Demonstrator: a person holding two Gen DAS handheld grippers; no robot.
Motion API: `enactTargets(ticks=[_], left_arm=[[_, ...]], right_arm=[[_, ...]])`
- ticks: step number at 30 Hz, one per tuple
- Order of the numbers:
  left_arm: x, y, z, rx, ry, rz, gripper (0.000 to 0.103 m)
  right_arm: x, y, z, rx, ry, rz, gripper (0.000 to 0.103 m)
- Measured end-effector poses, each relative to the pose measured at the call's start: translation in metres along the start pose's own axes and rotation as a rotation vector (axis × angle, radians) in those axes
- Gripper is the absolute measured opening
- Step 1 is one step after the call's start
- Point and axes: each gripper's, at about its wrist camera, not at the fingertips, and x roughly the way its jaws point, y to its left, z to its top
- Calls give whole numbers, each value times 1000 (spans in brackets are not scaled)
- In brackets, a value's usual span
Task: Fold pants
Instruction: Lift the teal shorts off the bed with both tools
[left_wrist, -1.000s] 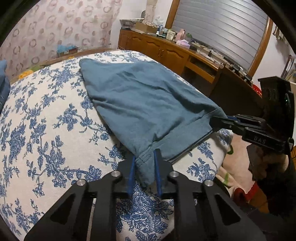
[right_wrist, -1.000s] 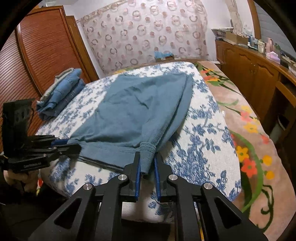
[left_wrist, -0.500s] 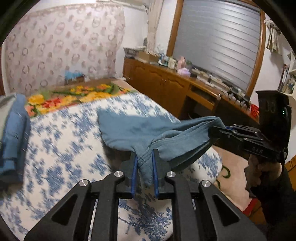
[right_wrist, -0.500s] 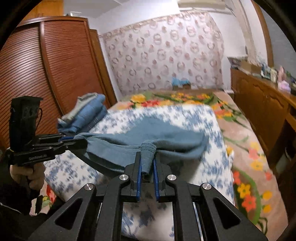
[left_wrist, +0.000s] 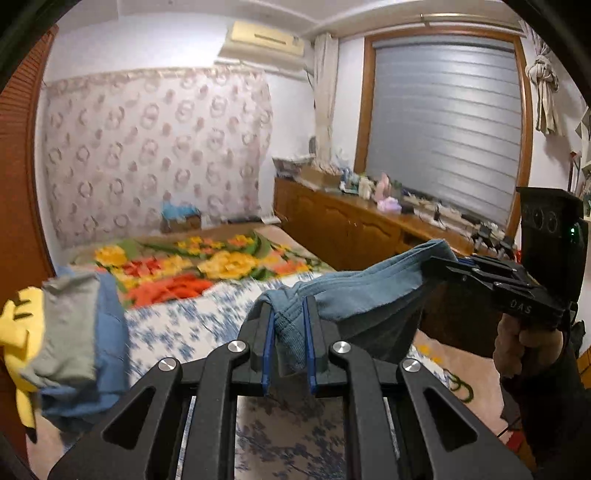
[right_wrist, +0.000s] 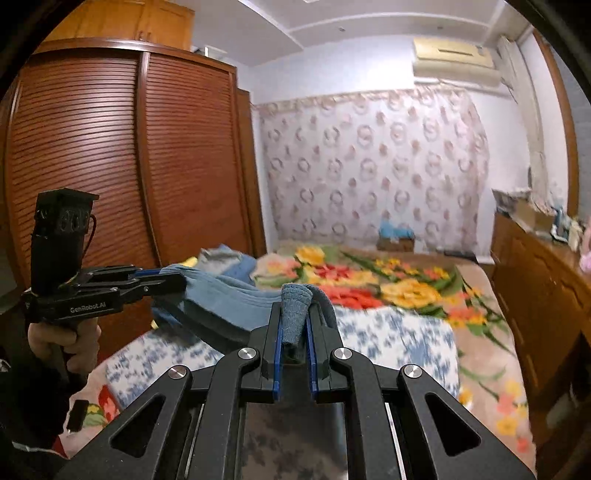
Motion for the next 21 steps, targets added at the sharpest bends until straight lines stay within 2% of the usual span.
enactTargets(ticks=[3, 7, 11, 13, 17, 21], left_arm=[[-11, 4, 8, 11, -36, 23, 15], [-11, 15, 8, 11, -46, 51, 15], [15, 40, 7, -3, -21, 89, 15], [28, 51, 10, -6, -12, 114, 15], [63, 74, 25, -14, 13, 165, 15], [80, 89, 51, -2, -14, 200, 15]], right_arm=[[2, 7, 7, -32, -35, 10, 10], [22, -1, 6, -41, -31, 39, 10], [56, -20, 1, -47, 4, 57, 10], [81, -27, 11, -66, 1, 30, 10], [133, -36, 31, -69, -2, 17, 10], [167, -32, 50, -93, -21, -17, 10]])
